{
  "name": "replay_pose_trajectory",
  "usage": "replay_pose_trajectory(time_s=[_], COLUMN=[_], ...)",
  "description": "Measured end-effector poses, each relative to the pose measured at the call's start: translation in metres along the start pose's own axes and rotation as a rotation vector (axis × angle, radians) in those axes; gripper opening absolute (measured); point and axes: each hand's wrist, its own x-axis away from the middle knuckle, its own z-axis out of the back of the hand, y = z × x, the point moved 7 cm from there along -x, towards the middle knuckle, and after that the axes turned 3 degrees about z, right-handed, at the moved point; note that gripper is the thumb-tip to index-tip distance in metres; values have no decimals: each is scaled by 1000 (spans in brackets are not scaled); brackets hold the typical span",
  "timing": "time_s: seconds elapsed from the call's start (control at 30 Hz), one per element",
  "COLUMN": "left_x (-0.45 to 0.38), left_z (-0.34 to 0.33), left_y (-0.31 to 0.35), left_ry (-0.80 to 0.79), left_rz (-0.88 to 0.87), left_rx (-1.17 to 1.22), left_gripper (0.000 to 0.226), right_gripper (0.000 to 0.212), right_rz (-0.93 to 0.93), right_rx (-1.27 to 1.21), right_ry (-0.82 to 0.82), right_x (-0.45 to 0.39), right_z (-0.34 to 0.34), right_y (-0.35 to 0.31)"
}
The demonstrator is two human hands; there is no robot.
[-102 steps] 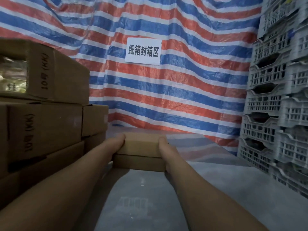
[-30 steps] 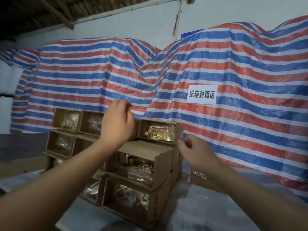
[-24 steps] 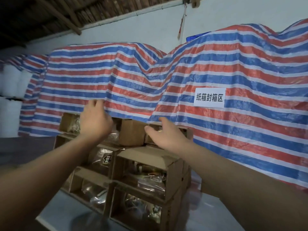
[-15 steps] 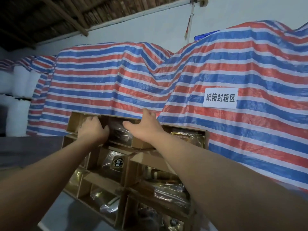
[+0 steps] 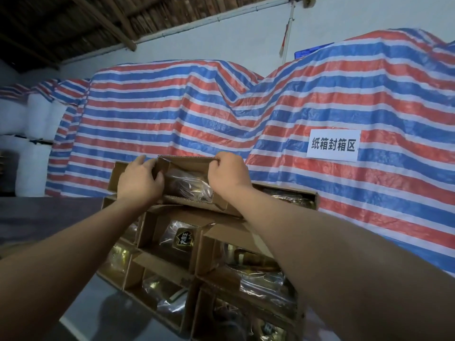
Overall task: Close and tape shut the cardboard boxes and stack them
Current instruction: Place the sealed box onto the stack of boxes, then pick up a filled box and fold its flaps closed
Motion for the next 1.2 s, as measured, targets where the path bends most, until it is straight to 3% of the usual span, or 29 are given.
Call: replay_pose_trajectory(time_s=[0.13,0.27,0.4,0.5,0.63,0.77,0.9,1.0,1.1,1.2], left_x=[1,1,25,56,107,195,284,326,355,368], left_z=[33,70,77,75,67,27,-22,-49,-73,-87], left_y=[34,96,176,232,303,357,382,384,377,369], left_ry=[-142,-243,-614,-774,-780,-1050,-1188,-1186,-1184,-1159], left_rz=[99,202,292,260,254,372,509,541,583,611], left_rx=[578,821,1049,1115,1163,1258,1280,1234,1184,1186], left_gripper=[26,27,29,21,13,22,30,35,34,37], right_gripper=[26,21,18,19,20,26,44,22,14,13], right_rz=[-69,-182,-359,-381,-527,-733,-933,-1067,-1104,-1119], right_rx=[-128,-184,-218,-173,-106,-136,-179,-184,-172,-394], right_ry=[-31,-71,-100,-146,-207,-274,-350,-328,-236,-88], right_x=[-4,0,23,49,91,161,240,290,322,343], right_z=[47,117,195,261,342,388,399,393,381,361], right_y=[-5,-3,16,33,78,139,200,236,263,279])
